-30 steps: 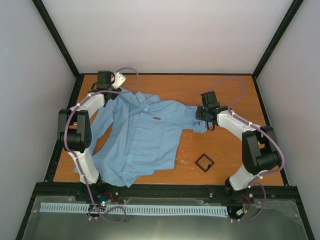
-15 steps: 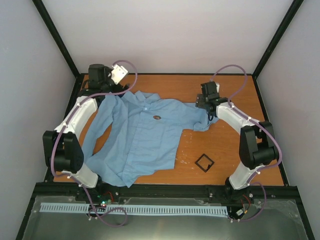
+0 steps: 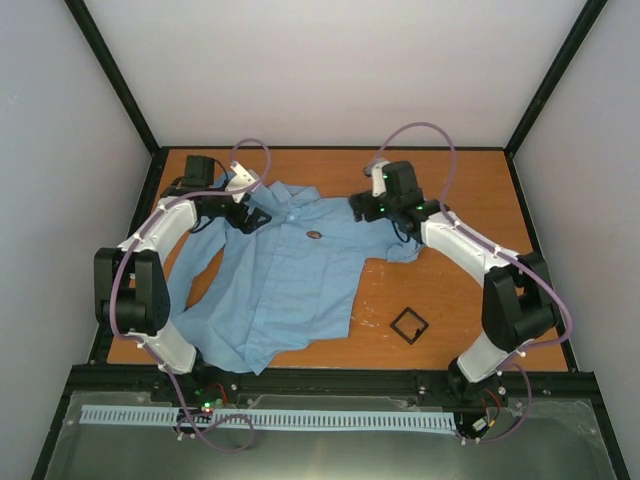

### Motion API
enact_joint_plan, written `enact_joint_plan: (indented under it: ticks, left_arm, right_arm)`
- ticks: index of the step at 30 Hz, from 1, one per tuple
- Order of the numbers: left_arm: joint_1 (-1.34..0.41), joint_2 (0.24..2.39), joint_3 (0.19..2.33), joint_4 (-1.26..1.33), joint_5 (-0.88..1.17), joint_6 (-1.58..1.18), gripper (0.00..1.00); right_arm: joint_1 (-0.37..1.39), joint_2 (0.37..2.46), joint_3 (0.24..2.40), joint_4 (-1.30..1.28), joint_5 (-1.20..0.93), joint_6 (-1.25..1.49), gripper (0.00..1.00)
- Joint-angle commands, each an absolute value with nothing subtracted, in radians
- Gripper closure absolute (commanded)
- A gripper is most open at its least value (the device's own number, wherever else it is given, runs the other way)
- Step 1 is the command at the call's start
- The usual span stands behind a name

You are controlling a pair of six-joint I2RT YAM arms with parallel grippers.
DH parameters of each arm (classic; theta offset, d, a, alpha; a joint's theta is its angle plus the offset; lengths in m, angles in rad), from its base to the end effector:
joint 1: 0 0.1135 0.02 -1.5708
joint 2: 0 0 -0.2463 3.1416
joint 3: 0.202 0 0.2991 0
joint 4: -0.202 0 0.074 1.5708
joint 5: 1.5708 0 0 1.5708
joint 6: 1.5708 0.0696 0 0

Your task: Remove the brooch from the garment

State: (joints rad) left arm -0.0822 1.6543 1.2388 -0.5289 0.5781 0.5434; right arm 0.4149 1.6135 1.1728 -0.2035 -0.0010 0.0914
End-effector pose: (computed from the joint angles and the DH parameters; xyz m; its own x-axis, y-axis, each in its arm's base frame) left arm 0.4059 -0.0716 0.1884 -0.4905 0.4749 -0.7307 0.7496 0.6575 -0.0758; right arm 0.3989 0.1758 0.2026 -0.5842 -0.1576 -0.7962 -0.3520 0.9331 0.0736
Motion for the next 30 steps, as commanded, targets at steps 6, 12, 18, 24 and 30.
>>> enact_joint_plan:
  ticks: [6,12,18,24,30]
  left_arm:
    - [0.028,1.624,1.271,-0.61,0.703,0.535,0.0]
    - [0.053,1.588,1.253,-0.645,0.71,0.587,0.0]
    - [0.053,1.579,1.254,-0.658,0.705,0.601,0.0]
    - [0.054,1.588,1.255,-0.649,0.679,0.602,0.0]
    - [0.052,1.594,1.253,-0.647,0.67,0.594,0.0]
  right_arm:
    - [0.548,1.814,1.318,-0.227,-0.388,-0.175,0.22]
    - [0.581,1.965,1.408,-0.281,-0.388,-0.278,0.34]
    - [0.588,2.075,1.523,-0.38,-0.358,-0.348,0.46]
    - [0.59,2.079,1.496,-0.346,-0.377,-0.357,0.52]
    - [0.603,2.1,1.49,-0.342,-0.381,-0.365,0.59]
